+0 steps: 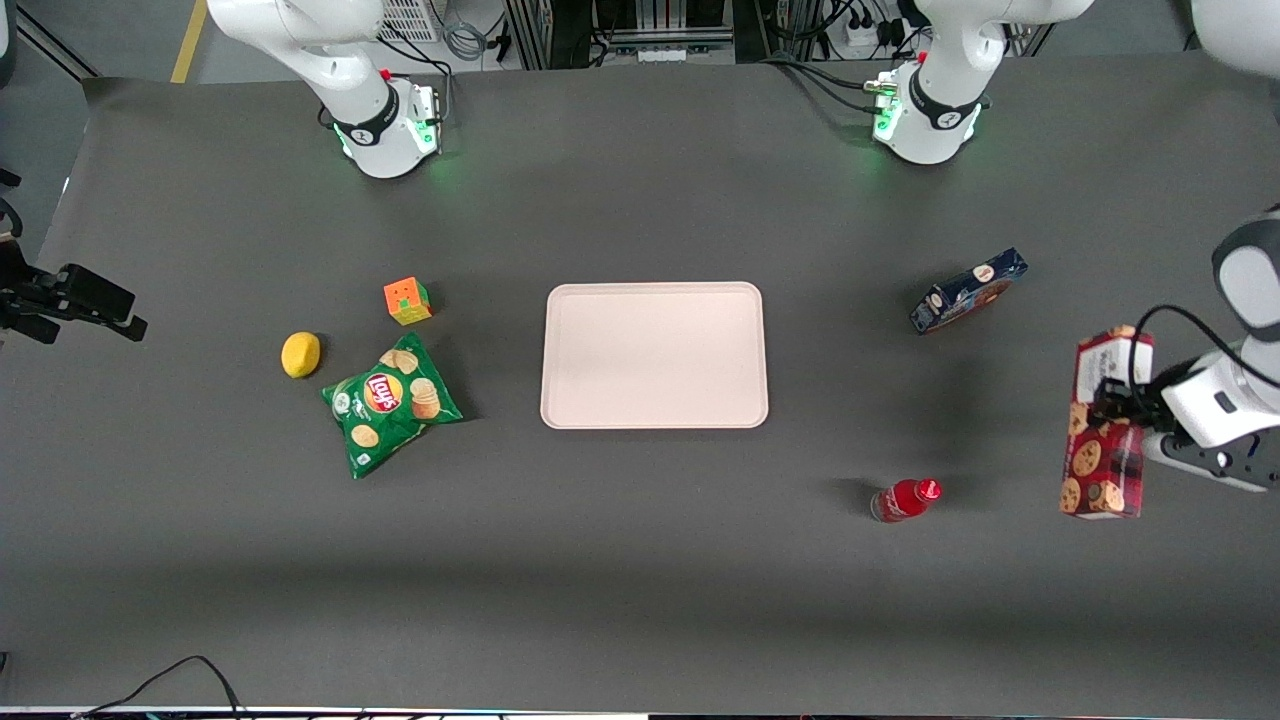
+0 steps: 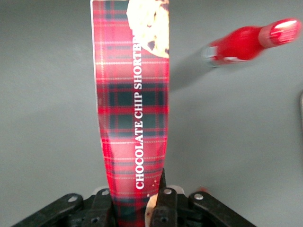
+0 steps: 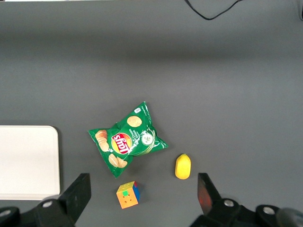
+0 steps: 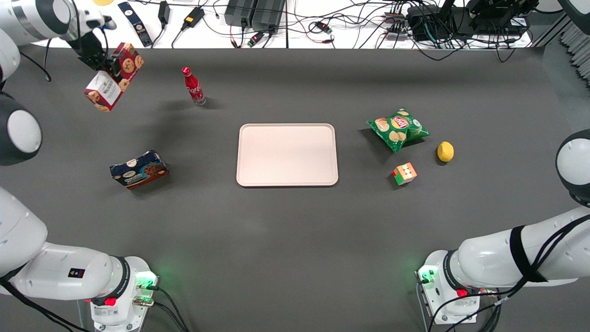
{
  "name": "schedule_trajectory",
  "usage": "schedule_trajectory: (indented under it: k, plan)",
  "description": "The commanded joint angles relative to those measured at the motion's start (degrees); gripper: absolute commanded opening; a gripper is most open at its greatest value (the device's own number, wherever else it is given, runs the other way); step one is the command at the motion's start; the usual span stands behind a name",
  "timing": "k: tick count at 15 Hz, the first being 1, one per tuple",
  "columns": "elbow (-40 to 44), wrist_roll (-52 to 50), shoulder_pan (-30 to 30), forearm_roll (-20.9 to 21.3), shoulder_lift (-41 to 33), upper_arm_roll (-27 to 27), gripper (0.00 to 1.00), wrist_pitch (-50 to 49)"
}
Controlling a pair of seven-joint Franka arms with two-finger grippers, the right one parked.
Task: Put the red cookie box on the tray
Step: 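Carry the upright box with the left gripper toward the pink tray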
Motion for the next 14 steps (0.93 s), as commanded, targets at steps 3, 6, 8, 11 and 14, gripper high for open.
schedule_trajectory:
  k: [3, 6, 8, 11, 14]
  plan:
    - [-3.2, -23.3, -5.4, 1.0, -11.4, -5.5, 0.05, -9.0]
    - [-3.1, -36.9, -5.5, 0.9, -13.7, -13.8, 0.04, -9.1]
    - [-3.1, -42.7, -6.7, 1.0, -13.8, -17.8, 0.03, -8.0]
    - [-5.1, -50.1, -9.2, 2.0, -13.3, -22.8, 0.03, -4.9]
    - [-14.3, -55.3, -10.0, 5.9, -13.9, -28.8, 0.04, 6.5]
